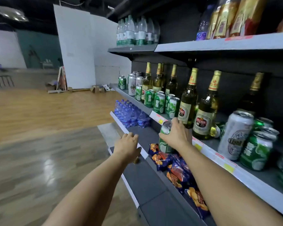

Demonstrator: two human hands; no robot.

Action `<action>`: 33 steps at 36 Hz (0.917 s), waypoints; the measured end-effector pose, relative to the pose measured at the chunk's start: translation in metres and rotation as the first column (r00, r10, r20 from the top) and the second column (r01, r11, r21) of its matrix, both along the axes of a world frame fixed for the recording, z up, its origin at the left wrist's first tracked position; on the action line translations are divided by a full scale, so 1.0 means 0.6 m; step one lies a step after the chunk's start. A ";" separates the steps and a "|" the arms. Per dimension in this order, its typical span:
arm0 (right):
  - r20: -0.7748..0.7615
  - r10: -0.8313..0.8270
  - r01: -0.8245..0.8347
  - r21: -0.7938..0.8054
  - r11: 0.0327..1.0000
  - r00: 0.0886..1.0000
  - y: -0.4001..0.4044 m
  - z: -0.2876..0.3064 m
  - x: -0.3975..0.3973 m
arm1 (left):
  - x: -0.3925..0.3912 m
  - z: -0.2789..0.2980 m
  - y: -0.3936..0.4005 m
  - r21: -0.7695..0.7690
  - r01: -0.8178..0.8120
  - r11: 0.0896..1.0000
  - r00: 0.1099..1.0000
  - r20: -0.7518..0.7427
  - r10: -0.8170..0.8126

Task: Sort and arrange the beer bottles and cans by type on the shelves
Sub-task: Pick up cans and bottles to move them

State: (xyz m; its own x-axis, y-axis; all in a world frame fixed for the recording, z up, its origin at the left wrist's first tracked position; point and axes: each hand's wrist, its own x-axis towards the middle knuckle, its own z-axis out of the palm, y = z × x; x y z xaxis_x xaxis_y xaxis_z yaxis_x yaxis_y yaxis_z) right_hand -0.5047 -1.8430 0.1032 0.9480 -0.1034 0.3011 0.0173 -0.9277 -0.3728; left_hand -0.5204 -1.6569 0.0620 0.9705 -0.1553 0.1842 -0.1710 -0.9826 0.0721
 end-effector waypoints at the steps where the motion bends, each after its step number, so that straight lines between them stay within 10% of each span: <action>1: 0.005 0.010 -0.010 -0.007 1.000 1.000 0.006 0.007 0.026 | 0.022 0.004 0.005 -0.003 -0.007 1.000 1.000 0.003 0.008; 25: 0.062 -0.040 0.043 -0.045 0.998 0.997 0.340 0.053 0.564 | 0.554 0.008 0.316 -0.022 0.082 0.996 0.997 -0.001 -0.082; 33: 0.062 -0.067 0.076 -0.154 0.985 0.996 0.427 0.070 0.726 | 0.741 0.002 0.382 -0.335 0.105 0.936 0.990 -0.057 -0.131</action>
State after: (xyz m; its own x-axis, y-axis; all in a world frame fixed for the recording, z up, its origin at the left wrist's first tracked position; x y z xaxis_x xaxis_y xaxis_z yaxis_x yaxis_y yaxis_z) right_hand -0.0693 -1.5871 0.1453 0.9209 -0.1177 0.3717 -0.0343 -0.9741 -0.2233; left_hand -0.0760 -1.4277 0.0630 0.9621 -0.2130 0.1705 -0.2656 -0.8741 0.4068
